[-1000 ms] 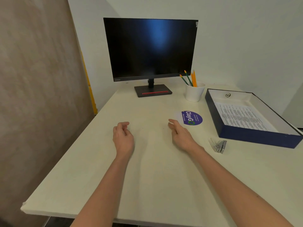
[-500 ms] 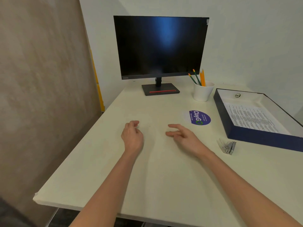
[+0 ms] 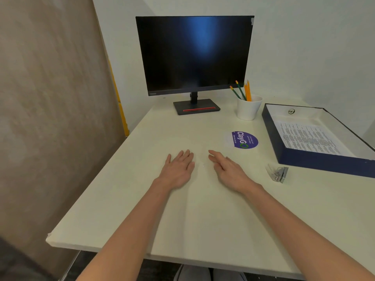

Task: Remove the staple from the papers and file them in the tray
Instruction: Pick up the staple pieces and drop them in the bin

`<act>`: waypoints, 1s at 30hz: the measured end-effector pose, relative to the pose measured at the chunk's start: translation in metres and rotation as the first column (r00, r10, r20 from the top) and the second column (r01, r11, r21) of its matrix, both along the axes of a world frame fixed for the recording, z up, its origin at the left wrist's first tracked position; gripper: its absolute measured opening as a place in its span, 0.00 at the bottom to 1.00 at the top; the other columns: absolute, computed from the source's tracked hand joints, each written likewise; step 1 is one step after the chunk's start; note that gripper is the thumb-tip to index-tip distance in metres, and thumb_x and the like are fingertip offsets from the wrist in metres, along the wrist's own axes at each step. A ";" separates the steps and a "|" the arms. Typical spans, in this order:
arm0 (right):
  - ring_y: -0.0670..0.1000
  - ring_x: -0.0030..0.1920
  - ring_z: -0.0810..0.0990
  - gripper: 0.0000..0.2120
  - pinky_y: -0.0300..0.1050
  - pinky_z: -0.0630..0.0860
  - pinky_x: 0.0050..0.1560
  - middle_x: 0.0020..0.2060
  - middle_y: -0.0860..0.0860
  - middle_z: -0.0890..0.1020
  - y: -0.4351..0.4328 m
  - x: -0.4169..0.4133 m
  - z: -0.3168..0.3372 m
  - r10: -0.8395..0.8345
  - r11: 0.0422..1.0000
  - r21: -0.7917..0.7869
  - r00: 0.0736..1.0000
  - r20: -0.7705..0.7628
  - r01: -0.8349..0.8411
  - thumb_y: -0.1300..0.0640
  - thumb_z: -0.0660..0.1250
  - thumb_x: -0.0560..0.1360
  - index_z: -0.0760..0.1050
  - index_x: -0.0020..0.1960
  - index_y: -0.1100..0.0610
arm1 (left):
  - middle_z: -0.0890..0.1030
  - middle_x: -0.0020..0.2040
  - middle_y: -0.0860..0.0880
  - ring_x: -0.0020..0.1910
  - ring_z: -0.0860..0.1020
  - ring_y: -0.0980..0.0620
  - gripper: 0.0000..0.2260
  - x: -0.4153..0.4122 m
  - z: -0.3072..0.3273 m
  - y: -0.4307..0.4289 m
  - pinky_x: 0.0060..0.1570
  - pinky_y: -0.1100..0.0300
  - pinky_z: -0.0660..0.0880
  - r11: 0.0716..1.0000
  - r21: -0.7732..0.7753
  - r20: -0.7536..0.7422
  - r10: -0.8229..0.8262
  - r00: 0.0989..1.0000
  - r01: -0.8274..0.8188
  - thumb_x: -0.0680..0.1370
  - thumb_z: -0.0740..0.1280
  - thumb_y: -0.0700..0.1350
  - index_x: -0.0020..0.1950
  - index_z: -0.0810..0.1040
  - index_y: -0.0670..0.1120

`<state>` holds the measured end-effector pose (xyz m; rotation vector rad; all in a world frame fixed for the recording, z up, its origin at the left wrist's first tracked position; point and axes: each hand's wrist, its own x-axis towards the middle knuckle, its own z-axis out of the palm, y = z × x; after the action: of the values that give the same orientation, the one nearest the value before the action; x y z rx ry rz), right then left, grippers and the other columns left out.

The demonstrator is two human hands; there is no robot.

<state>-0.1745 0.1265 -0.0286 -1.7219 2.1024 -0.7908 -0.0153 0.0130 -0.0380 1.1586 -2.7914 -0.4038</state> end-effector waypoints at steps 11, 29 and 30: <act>0.46 0.63 0.73 0.23 0.29 0.67 0.55 0.65 0.48 0.77 0.032 0.023 0.007 0.045 0.997 -0.066 0.977 0.209 -0.032 0.64 0.52 0.80 0.61 0.73 0.50 | 0.58 0.78 0.55 0.77 0.52 0.58 0.22 0.019 0.007 0.049 0.77 0.55 0.44 0.987 0.143 -0.205 -0.044 0.978 0.075 0.82 0.49 0.45 0.77 0.60 0.50; 0.44 0.66 0.72 0.26 0.39 0.68 0.61 0.68 0.43 0.73 0.028 0.018 0.009 0.069 0.997 -0.044 0.944 0.322 -0.058 0.65 0.53 0.79 0.61 0.73 0.44 | 0.81 0.52 0.50 0.52 0.77 0.58 0.20 0.030 0.006 0.044 0.46 0.85 0.65 0.921 0.367 -0.677 0.361 0.642 -0.130 0.76 0.54 0.30 0.60 0.79 0.43; 0.46 0.67 0.71 0.26 0.41 0.67 0.63 0.70 0.44 0.71 0.023 0.019 0.013 0.057 0.998 -0.026 0.955 0.291 -0.051 0.64 0.52 0.79 0.59 0.74 0.45 | 0.81 0.52 0.50 0.52 0.77 0.58 0.20 0.030 0.005 0.044 0.46 0.85 0.65 0.921 0.365 -0.678 0.361 0.640 -0.133 0.76 0.54 0.30 0.60 0.78 0.43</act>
<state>-0.1555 0.1491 -0.0159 -1.5548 1.8487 -0.9837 0.0144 0.0573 -0.0329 1.0744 -1.8653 -1.0100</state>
